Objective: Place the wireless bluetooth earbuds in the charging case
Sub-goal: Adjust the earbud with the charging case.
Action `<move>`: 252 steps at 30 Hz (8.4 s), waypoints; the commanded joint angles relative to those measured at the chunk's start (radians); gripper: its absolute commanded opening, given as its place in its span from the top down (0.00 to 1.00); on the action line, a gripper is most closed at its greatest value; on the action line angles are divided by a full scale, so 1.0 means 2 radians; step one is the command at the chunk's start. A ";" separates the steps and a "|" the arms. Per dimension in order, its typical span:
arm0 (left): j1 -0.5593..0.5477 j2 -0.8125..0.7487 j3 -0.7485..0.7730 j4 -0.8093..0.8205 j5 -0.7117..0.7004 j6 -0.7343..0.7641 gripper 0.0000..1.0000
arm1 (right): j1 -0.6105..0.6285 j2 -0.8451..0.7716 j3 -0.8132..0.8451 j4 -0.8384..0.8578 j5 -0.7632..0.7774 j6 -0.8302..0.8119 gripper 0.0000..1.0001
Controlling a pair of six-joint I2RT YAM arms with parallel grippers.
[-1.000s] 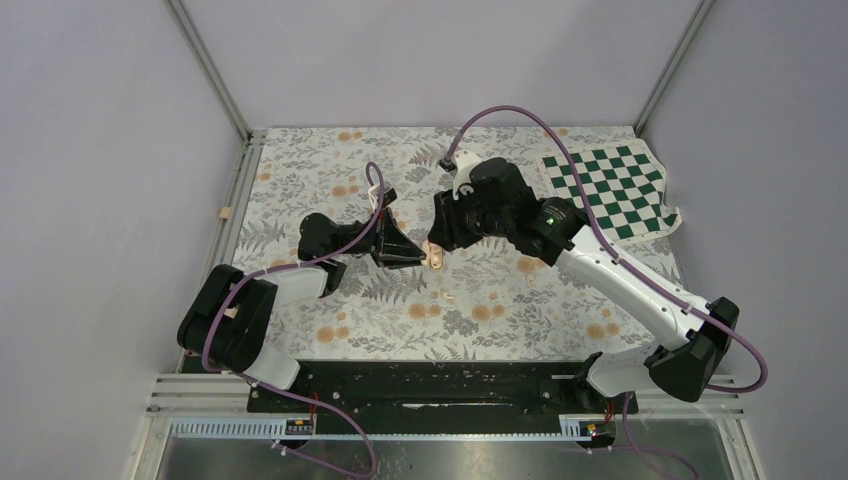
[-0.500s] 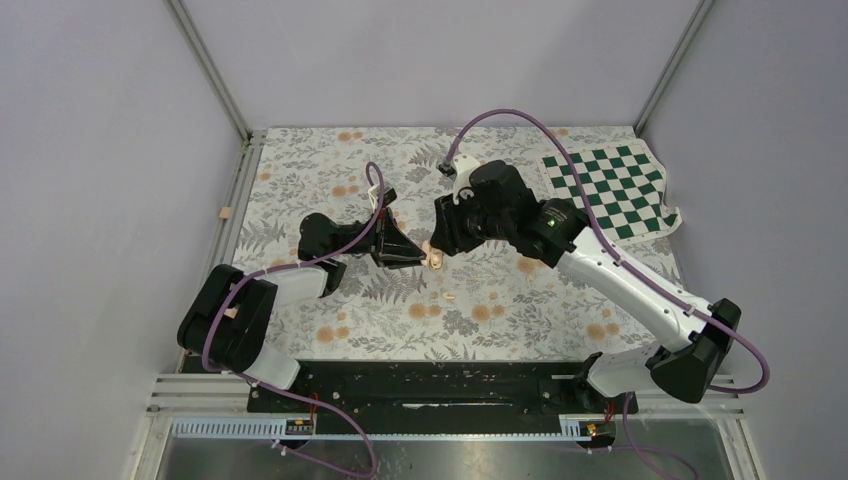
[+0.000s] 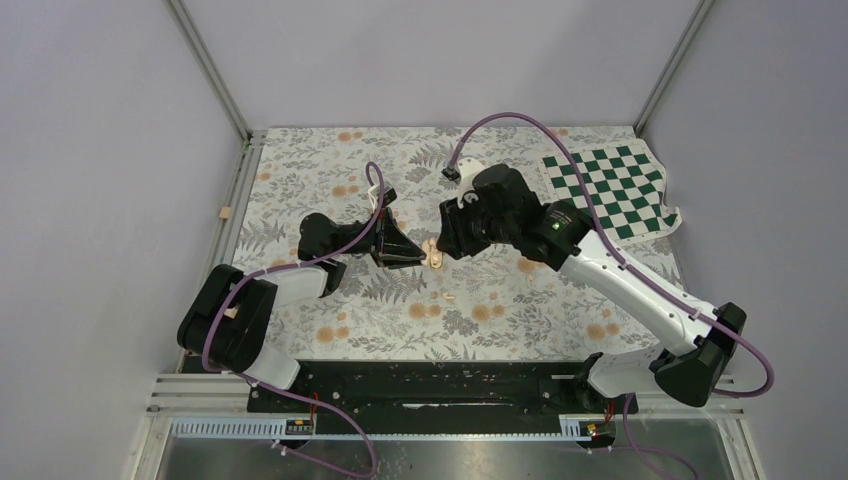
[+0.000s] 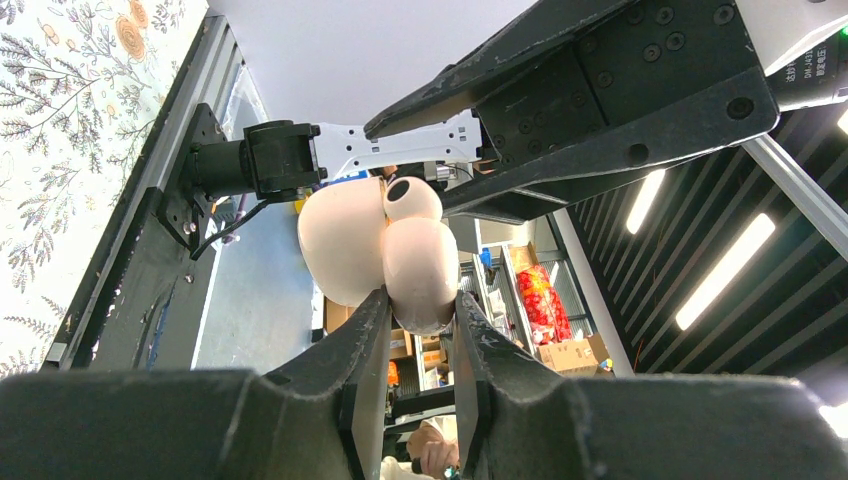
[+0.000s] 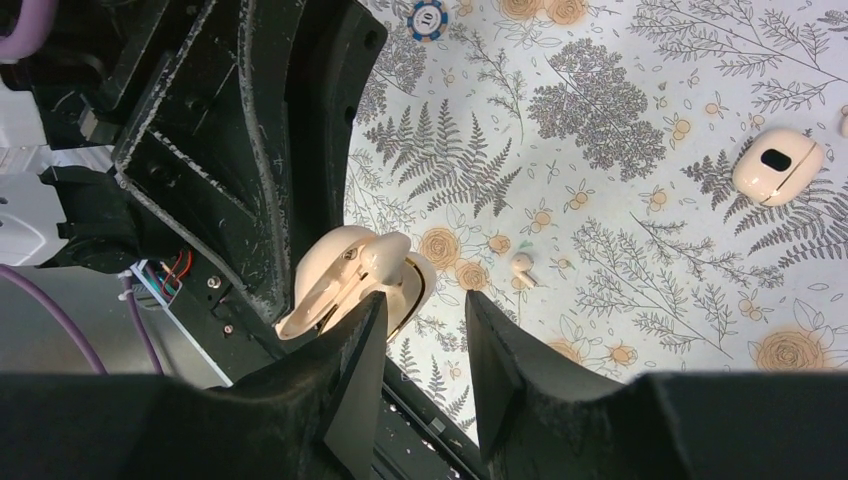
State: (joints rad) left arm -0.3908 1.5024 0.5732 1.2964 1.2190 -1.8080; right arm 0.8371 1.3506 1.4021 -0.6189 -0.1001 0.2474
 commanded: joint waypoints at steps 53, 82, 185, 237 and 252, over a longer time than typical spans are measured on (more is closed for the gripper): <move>0.002 -0.011 0.009 0.044 0.002 0.000 1.00 | 0.004 0.039 0.066 -0.032 0.048 -0.010 0.55; 0.002 -0.007 0.011 0.046 0.002 -0.001 1.00 | 0.004 0.010 0.029 -0.024 0.058 0.002 0.57; 0.002 0.017 0.028 0.050 0.006 -0.006 1.00 | 0.006 0.008 0.015 -0.007 0.066 0.007 0.56; 0.002 0.036 0.039 0.059 0.025 -0.015 1.00 | 0.005 0.029 0.086 -0.034 -0.059 -0.086 0.46; -0.005 0.012 0.042 0.066 0.095 -0.029 1.00 | -0.036 -0.106 -0.036 -0.039 -0.161 -0.381 0.42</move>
State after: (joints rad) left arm -0.3923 1.5787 0.6373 1.3540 1.3586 -1.8679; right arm 0.7864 1.2789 1.4654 -0.7692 -0.3618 -0.2615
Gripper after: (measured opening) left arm 0.247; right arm 0.529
